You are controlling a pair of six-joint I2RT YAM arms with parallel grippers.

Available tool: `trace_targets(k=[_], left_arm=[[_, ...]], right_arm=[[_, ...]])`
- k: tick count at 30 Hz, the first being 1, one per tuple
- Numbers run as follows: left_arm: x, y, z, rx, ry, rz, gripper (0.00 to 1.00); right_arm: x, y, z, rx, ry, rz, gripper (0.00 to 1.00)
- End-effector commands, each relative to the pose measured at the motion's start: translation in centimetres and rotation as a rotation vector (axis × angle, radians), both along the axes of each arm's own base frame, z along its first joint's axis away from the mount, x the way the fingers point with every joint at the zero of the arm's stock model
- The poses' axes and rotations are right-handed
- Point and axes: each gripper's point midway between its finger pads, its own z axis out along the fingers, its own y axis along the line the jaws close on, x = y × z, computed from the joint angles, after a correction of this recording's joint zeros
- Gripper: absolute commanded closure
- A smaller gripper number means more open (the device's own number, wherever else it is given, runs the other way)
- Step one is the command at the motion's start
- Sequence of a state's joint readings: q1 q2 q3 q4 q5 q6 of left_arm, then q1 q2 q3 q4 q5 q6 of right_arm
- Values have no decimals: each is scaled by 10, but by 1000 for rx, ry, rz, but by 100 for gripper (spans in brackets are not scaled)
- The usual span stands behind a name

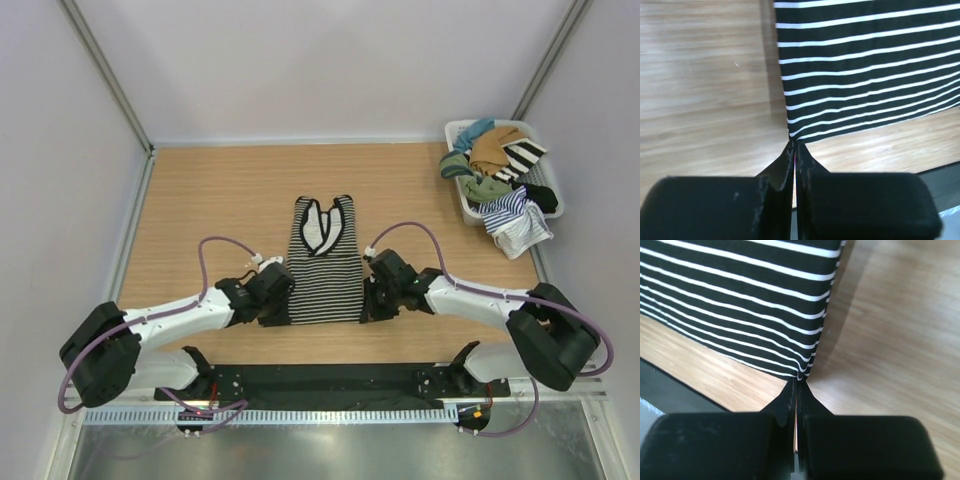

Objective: Fold and stack the tank tops
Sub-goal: Fold the tank top

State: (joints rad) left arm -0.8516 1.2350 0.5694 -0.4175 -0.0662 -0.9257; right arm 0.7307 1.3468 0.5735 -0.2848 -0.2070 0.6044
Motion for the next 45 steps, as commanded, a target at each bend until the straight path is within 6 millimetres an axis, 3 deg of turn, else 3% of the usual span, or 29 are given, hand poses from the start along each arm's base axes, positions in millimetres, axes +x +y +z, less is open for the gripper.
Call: trace_targets(k=[1, 5, 9, 15, 21, 28, 32, 36, 40, 45], left_arm=[[0, 4, 23, 69, -44, 5, 100], [-8, -4, 45, -8, -52, -11, 100], [-15, 2, 65, -41, -60, 9, 100], [-26, -1, 93, -113, -47, -8, 100], [-36, -1, 97, -160, -23, -8, 100], [-42, -5, 127, -252, -43, 6, 100], [-46, -8, 124, -255, -15, 1, 100], [-49, -24, 128, -318, 10, -24, 100], [-34, -21, 136, -309, -60, 19, 99], [-25, -30, 146, -305, -78, 8, 98]], right_arm=[[1, 11, 33, 37, -69, 17, 99], [-8, 6, 57, 36, -84, 25, 99], [-9, 2, 84, 54, -112, 14, 99], [-11, -3, 109, 60, -133, 10, 99], [-18, -10, 123, 75, -141, -1, 99], [-20, -18, 142, 70, -164, -16, 99], [-21, -22, 144, 56, -164, -22, 99], [-15, -22, 153, 57, -195, -41, 99], [3, -36, 157, -44, -250, -101, 99], [21, -38, 161, -121, -288, -108, 99]])
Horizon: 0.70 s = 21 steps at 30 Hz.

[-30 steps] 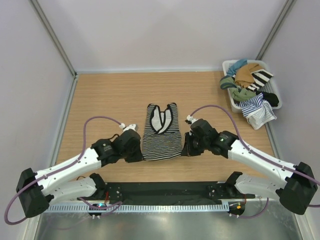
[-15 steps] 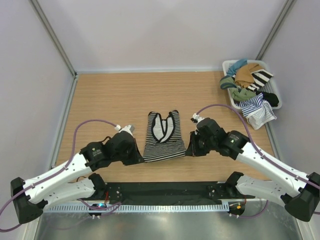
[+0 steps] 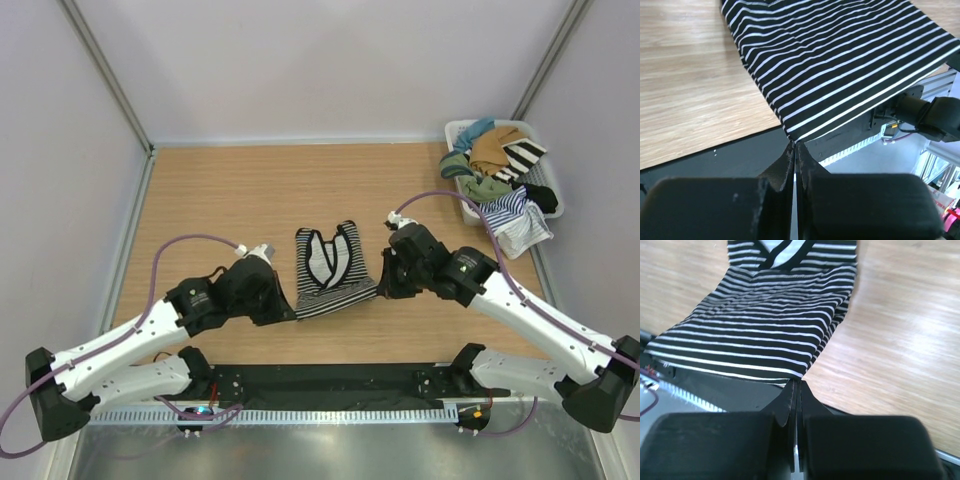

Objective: Fold and stack the tank tops
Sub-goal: Fold the tank top

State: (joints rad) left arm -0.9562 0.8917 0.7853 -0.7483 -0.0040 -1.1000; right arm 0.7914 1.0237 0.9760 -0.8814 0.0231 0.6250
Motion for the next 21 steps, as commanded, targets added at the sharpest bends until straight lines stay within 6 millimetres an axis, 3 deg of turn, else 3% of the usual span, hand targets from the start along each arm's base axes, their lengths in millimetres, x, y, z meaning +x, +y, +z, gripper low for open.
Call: trace_targets(k=[1, 9, 21], left_arm=[[12, -12, 18, -22, -42, 4, 98], [32, -21, 26, -19, -70, 8, 100], [72, -10, 28, -48, -56, 65, 100]], right_arm=[[20, -11, 8, -99, -71, -39, 99], [43, -11, 20, -141, -140, -74, 99], [87, -8, 24, -170, -167, -86, 99]])
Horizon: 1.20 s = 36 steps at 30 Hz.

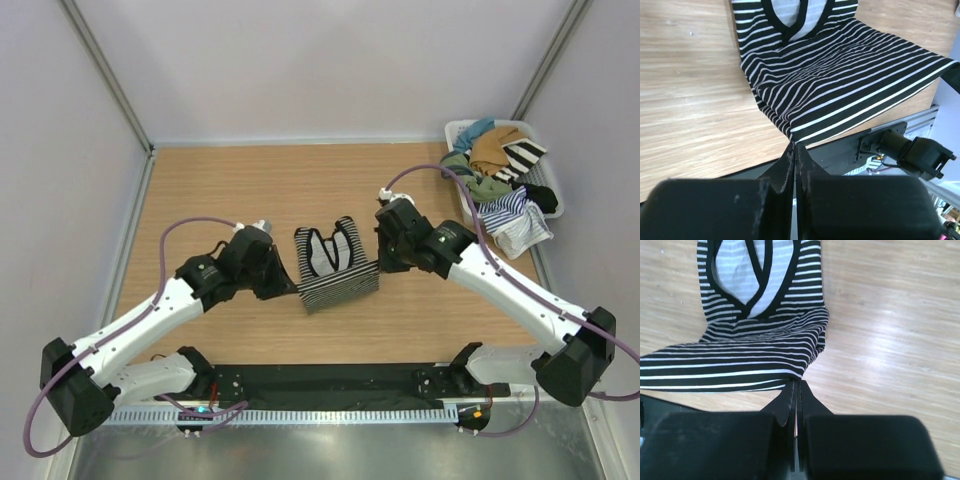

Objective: Fold and stack the tank tops
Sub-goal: Fold the tank top

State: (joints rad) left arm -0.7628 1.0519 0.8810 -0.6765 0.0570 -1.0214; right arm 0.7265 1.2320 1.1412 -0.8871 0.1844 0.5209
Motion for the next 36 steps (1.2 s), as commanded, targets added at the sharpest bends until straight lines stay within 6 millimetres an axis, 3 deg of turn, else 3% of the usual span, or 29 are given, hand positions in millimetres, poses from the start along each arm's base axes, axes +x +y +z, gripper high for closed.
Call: trace_targets(k=[1, 6, 14, 18, 19, 21, 22, 25, 28, 36], left_arm=[[14, -8, 18, -44, -41, -34, 100], [33, -4, 25, -36, -57, -26, 100], [60, -10, 15, -47, -17, -34, 100], [56, -22, 14, -78, -23, -79, 79], [55, -23, 14, -75, -39, -85, 62], [50, -28, 20, -63, -99, -109, 42], [49, -28, 21, -56, -124, -117, 38], [46, -32, 30, -56, -199, -156, 29], [46, -36, 30, -36, -225, -212, 27], [42, -57, 8, 38, -195, -361, 27]], right_arm=[[30, 0, 19, 13, -79, -15, 99], [55, -4, 18, 24, -74, -15, 99], [90, 3, 6, 69, -36, 6, 99], [94, 7, 5, 82, -40, 6, 99], [94, 6, 5, 83, -39, 6, 99], [95, 6, 5, 83, -38, 3, 99], [97, 6, 6, 82, -40, -1, 99], [94, 11, 5, 104, -22, 19, 99], [95, 11, 5, 105, -20, 17, 99], [99, 13, 5, 110, -15, 17, 99]])
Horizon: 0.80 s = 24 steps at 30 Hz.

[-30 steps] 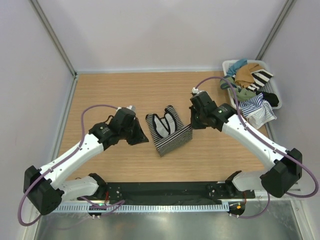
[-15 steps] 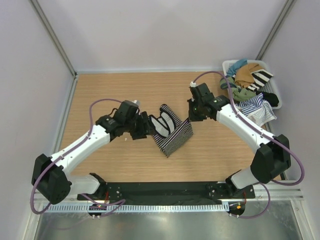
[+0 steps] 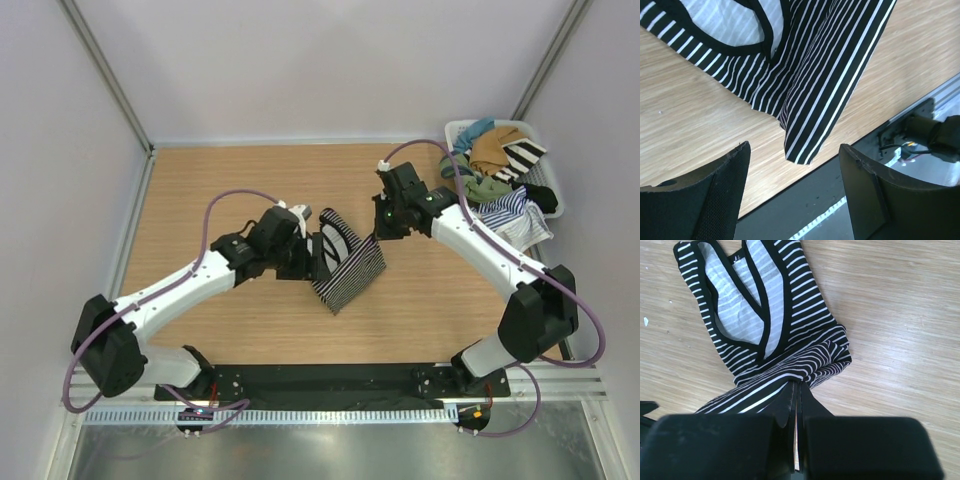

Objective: Fold and stack the tank tops
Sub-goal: Fold the tank top

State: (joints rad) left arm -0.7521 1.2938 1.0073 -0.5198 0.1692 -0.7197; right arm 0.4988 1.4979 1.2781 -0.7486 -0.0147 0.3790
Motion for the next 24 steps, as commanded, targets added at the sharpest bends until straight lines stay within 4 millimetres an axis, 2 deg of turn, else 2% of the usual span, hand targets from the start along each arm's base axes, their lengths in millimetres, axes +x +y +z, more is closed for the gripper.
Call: trace_targets(k=[1, 5, 12, 20, 22, 23, 24], left_arm=[[5, -13, 7, 8, -55, -89, 28], [1, -22, 0, 23, -38, -142, 31], [1, -32, -13, 45, 10, -183, 50], [0, -46, -15, 31, 38, -221, 56], [2, -47, -17, 39, 45, -224, 65], [2, -48, -16, 36, 43, -227, 77], [3, -50, -14, 32, 43, -231, 84]], right_arm=[[17, 8, 23, 44, -68, 10, 99], [18, 8, 23, 45, -62, 10, 99], [19, 9, 22, 48, -60, 9, 99], [23, 9, 22, 49, -55, 5, 99], [24, 9, 22, 50, -54, 4, 99], [24, 8, 22, 49, -53, 3, 99], [24, 8, 22, 52, -53, 2, 99]])
